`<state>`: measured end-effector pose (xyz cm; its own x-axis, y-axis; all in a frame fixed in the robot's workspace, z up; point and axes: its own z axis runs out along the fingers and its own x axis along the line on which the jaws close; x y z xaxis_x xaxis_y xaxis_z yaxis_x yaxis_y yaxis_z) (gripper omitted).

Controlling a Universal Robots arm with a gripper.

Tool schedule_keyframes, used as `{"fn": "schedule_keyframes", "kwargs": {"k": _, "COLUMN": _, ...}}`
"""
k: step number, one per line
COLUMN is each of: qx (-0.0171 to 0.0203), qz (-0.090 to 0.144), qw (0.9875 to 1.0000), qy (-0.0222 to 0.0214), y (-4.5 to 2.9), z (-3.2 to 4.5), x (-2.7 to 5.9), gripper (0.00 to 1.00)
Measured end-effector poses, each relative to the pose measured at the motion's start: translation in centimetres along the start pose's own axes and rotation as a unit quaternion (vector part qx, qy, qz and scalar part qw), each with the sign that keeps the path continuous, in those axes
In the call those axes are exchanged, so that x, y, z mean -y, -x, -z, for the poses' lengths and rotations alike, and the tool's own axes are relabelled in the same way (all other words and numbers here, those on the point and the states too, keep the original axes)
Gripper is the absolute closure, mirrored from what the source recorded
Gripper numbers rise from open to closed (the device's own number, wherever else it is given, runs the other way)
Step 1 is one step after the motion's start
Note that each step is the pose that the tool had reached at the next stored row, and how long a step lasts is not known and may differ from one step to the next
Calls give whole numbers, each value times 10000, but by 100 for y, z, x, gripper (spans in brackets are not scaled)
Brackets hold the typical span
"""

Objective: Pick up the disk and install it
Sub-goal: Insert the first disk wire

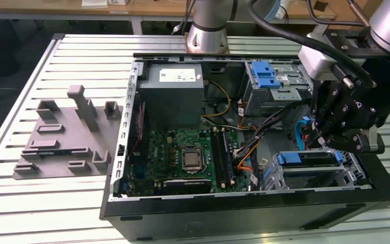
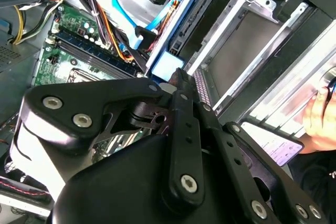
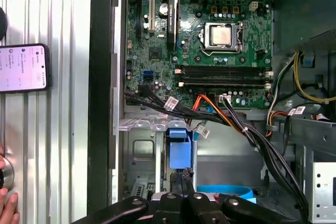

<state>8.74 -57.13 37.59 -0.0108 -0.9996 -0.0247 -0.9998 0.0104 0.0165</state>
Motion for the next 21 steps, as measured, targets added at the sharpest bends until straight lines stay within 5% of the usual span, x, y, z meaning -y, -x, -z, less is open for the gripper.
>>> {"fn": "schedule_keyframes", "kwargs": {"k": 5, "qx": -4, "qz": 0, "qw": 10000, "qy": 0, "y": 1, "z": 18, "x": 34, "gripper": 89}}
{"fn": "schedule_keyframes", "kwargs": {"k": 15, "qx": -4, "qz": -2, "qw": 10000, "qy": 0, "y": 4, "z": 18, "x": 298, "gripper": 89}}
{"fn": "schedule_keyframes", "kwargs": {"k": 21, "qx": -3, "qz": -3, "qw": 10000, "qy": 0, "y": 5, "z": 63, "x": 331, "gripper": 89}}
